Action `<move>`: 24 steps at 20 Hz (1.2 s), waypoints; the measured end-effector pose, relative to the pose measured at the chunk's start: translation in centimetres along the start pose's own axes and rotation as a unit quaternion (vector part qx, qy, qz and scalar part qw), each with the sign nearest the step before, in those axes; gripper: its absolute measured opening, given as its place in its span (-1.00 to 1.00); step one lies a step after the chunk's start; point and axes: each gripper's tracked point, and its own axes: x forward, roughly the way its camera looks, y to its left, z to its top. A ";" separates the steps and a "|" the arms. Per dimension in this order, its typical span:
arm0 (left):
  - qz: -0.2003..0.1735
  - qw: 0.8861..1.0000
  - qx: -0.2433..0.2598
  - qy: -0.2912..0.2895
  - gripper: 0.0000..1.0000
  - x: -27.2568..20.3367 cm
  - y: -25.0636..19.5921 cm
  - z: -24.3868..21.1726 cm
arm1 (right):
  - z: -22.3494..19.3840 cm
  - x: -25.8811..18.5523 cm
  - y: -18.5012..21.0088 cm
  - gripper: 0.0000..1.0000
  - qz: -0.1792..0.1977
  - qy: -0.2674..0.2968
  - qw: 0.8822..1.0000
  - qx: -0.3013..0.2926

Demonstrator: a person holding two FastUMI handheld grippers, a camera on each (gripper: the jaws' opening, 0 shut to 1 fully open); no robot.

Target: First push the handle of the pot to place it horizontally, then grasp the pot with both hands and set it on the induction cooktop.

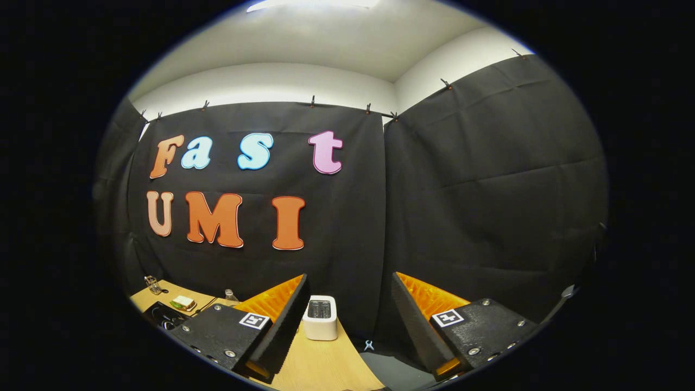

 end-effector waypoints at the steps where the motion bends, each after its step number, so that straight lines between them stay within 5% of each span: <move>1: 0.006 1.000 -0.002 -0.001 -0.84 0.1 0.0 0.1 | -0.2 0.0 0.2 0.86 0.002 0.002 1.000 -0.002; 11: 0.104 0.994 -0.009 -0.028 -0.84 -0.7 4.0 3.0 | -2.5 0.7 1.8 0.87 0.009 0.037 0.999 0.001; 24: 0.149 0.983 -0.024 -0.105 -0.84 -2.9 8.7 8.8 | -4.3 1.5 5.5 0.87 0.028 0.068 0.997 0.009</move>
